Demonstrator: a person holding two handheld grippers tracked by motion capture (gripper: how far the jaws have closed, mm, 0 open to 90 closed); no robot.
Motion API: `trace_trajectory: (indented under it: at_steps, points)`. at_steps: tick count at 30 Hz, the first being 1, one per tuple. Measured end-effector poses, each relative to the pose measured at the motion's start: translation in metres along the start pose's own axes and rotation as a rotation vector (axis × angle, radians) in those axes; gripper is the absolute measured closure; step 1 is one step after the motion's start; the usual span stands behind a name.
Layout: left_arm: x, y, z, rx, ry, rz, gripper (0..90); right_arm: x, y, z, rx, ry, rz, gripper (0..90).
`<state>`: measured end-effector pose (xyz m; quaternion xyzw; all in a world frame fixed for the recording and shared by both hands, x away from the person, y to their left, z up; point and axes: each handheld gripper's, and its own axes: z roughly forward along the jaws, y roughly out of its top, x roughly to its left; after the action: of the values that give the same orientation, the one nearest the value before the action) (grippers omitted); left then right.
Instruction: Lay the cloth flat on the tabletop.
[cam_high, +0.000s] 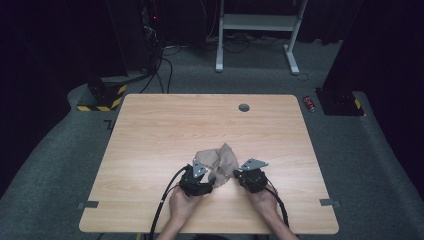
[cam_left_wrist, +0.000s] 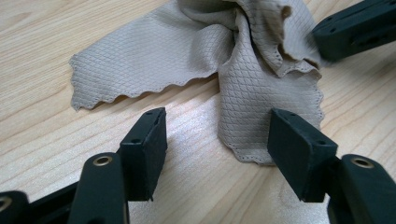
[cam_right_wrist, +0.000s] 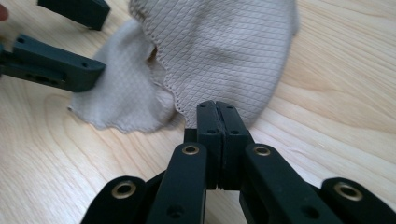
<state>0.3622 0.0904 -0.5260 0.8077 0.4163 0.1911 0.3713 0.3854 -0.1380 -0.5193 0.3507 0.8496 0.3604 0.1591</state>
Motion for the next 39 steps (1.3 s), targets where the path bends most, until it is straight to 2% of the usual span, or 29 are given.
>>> trace_trajectory:
  at_steps: [9, 16, 23, 25, 26, 27, 29, 30, 33, 36, 39]
  points:
    - [0.000, 0.000, 0.000, -0.001, 0.002, -0.006, 37.1, -0.019, -0.008, -0.026, -0.016, -0.043, 0.030, 89.5]
    - [0.000, 0.000, 0.000, -0.001, 0.004, -0.007, 36.5, -0.033, -0.031, -0.051, 0.018, -0.090, 0.057, 89.4]
    - [0.000, -0.001, 0.000, -0.002, 0.006, -0.011, 36.6, -0.036, -0.044, -0.055, 0.047, -0.079, 0.066, 88.7]
    - [0.001, -0.001, -0.001, -0.004, 0.009, -0.009, 40.3, -0.034, -0.041, -0.055, 0.028, -0.053, 0.076, 80.1]
    - [0.001, -0.001, -0.001, -0.007, 0.004, -0.011, 40.3, -0.034, -0.041, -0.055, 0.028, -0.053, 0.076, 80.1]
    - [0.001, -0.002, -0.002, -0.012, 0.001, -0.010, 45.4, -0.030, -0.034, -0.053, 0.003, -0.051, 0.069, 72.1]
    - [0.001, -0.002, -0.003, -0.013, 0.007, -0.009, 47.2, -0.028, -0.030, -0.052, -0.010, -0.050, 0.058, 70.6]
    - [0.001, -0.002, -0.003, -0.015, 0.001, -0.001, 52.6, -0.022, -0.021, -0.045, -0.022, -0.031, 0.047, 68.3]
    - [-0.001, -0.002, -0.004, -0.019, -0.018, 0.041, 62.8, -0.018, -0.013, -0.033, -0.006, -0.021, 0.029, 67.1]
    - [-0.003, -0.001, -0.003, -0.018, -0.048, 0.056, 74.4, -0.017, -0.011, -0.022, 0.022, -0.022, 0.021, 68.5]
    - [-0.005, 0.000, -0.002, -0.017, -0.077, 0.060, 83.2, -0.015, -0.012, -0.018, 0.043, -0.016, 0.016, 79.2]
